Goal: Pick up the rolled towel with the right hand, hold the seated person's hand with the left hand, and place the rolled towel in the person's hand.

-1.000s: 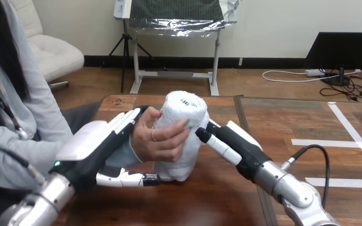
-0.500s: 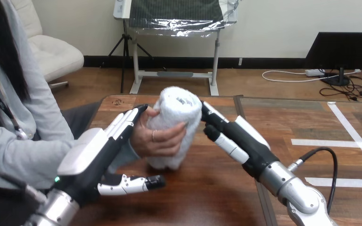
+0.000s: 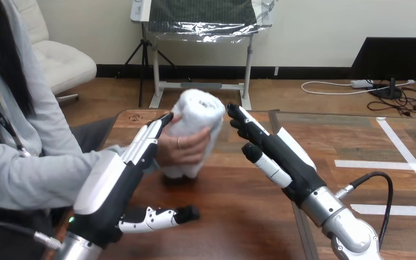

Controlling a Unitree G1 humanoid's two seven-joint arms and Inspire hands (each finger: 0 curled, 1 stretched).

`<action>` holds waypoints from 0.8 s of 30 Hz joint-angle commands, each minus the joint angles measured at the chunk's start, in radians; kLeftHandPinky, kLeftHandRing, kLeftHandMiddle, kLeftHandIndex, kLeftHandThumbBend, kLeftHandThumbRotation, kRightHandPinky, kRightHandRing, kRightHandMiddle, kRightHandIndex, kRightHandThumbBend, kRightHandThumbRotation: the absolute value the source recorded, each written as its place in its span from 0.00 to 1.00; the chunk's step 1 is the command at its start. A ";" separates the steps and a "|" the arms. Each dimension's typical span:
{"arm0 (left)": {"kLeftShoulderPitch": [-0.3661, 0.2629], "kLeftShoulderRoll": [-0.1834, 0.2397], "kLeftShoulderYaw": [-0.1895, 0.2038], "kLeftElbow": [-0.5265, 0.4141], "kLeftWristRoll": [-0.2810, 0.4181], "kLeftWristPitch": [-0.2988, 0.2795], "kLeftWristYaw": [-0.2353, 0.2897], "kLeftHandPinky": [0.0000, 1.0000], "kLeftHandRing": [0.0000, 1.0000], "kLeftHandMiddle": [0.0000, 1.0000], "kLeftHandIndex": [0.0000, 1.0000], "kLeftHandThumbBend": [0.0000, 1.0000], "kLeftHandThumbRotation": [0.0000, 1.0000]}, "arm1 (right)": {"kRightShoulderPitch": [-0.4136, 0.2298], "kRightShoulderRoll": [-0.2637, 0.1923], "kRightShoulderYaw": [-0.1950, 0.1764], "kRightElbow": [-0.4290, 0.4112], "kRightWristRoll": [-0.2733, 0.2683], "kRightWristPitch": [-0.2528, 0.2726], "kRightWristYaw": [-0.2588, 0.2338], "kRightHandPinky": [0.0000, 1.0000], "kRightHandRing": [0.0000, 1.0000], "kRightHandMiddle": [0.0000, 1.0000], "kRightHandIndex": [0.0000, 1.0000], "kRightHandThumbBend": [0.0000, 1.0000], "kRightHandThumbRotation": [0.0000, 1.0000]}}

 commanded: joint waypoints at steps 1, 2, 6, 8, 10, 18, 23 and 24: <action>-0.035 -0.024 0.031 -0.018 -0.017 -0.069 0.039 0.97 1.00 1.00 1.00 1.00 0.79 | -0.030 0.013 -0.028 -0.040 0.031 -0.045 -0.012 1.00 1.00 1.00 1.00 1.00 1.00; -0.035 -0.026 0.031 -0.016 -0.019 -0.075 0.040 0.97 1.00 1.00 1.00 1.00 0.79 | -0.030 0.014 -0.029 -0.040 0.032 -0.048 -0.013 1.00 1.00 1.00 1.00 1.00 1.00; -0.027 -0.041 0.036 -0.015 -0.020 -0.115 0.055 0.98 1.00 1.00 1.00 1.00 0.79 | -0.025 0.025 -0.034 -0.042 0.041 -0.074 -0.026 1.00 1.00 1.00 1.00 1.00 1.00; -0.025 -0.046 0.039 -0.017 -0.018 -0.123 0.058 0.99 1.00 1.00 1.00 1.00 0.79 | -0.025 0.029 -0.036 -0.041 0.047 -0.080 -0.028 1.00 1.00 1.00 1.00 1.00 1.00; -0.022 -0.049 0.038 -0.017 -0.024 -0.141 0.055 0.99 1.00 1.00 1.00 1.00 0.80 | -0.023 0.034 -0.038 -0.041 0.054 -0.092 -0.029 1.00 1.00 1.00 1.00 1.00 1.00; -0.008 -0.057 0.048 -0.029 -0.017 -0.176 0.057 1.00 1.00 1.00 1.00 1.00 0.81 | -0.021 0.041 -0.040 -0.041 0.068 -0.136 -0.014 1.00 1.00 1.00 1.00 1.00 1.00; -0.009 -0.062 0.051 -0.025 -0.022 -0.197 0.052 1.00 1.00 1.00 1.00 1.00 0.83 | -0.023 0.050 -0.047 -0.035 0.088 -0.162 0.012 1.00 1.00 1.00 1.00 1.00 1.00; -0.006 -0.064 0.051 -0.026 -0.025 -0.203 0.050 1.00 1.00 1.00 1.00 1.00 0.83 | -0.021 0.053 -0.047 -0.035 0.092 -0.169 0.016 1.00 1.00 1.00 1.00 1.00 1.00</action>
